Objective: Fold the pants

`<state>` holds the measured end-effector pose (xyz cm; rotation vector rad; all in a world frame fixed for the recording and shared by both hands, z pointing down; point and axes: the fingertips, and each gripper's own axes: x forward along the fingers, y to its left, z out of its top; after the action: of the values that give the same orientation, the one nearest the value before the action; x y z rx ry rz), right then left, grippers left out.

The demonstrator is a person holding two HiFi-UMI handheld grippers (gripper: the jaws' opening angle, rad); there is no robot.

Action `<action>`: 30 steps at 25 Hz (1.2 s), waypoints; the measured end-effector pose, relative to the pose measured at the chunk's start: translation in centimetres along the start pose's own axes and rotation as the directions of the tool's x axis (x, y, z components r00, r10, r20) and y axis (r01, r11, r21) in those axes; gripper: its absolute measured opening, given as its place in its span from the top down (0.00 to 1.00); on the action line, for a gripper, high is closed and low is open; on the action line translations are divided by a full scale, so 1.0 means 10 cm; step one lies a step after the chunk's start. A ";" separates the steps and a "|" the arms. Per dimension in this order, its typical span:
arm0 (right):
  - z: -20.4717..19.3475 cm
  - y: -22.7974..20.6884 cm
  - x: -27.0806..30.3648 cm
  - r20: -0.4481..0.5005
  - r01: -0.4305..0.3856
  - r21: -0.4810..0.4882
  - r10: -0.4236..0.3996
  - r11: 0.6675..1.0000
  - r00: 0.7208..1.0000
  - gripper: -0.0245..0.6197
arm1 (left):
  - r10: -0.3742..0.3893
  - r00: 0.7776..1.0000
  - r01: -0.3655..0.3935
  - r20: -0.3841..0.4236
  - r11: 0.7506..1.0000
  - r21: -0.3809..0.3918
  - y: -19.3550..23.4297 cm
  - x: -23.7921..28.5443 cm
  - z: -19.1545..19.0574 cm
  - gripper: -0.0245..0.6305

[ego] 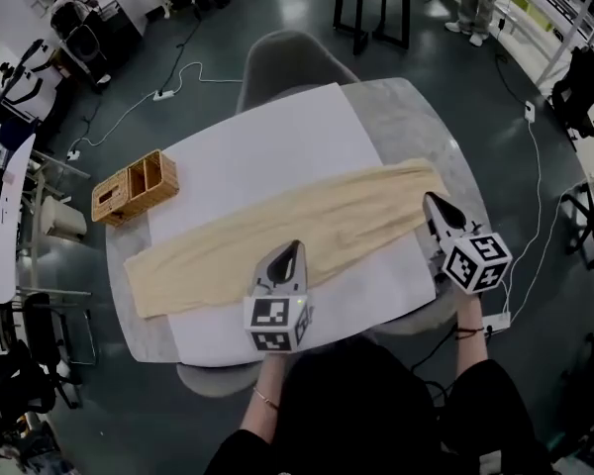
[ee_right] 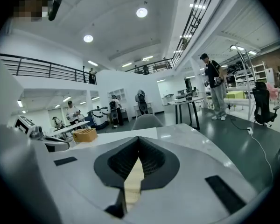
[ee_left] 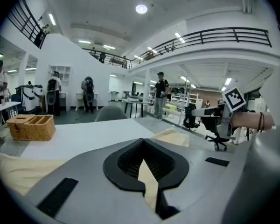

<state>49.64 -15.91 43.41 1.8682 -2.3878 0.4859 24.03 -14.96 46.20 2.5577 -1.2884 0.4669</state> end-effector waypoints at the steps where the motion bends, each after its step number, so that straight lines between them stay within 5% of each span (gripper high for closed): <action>1: -0.04 -0.05 0.05 -0.012 0.009 0.002 -0.009 1.000 1.000 0.94 | -0.015 1.000 0.015 -0.015 1.000 0.000 -0.01 0.07 -0.03 0.95; 18: -0.72 -0.94 0.58 -0.251 0.118 0.063 -0.099 0.991 0.963 0.94 | -0.138 0.975 0.133 -0.175 0.990 -0.042 -0.09 0.94 -0.38 0.95; 30: -1.01 -1.56 0.83 -0.364 0.189 0.051 -0.158 0.981 0.918 0.93 | -0.151 0.964 0.141 -0.217 0.988 -0.061 -0.16 1.26 -0.48 0.95</action>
<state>61.04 -24.02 58.19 1.8141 -1.9757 0.8420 31.59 -21.59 55.36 2.4590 -1.0137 0.6620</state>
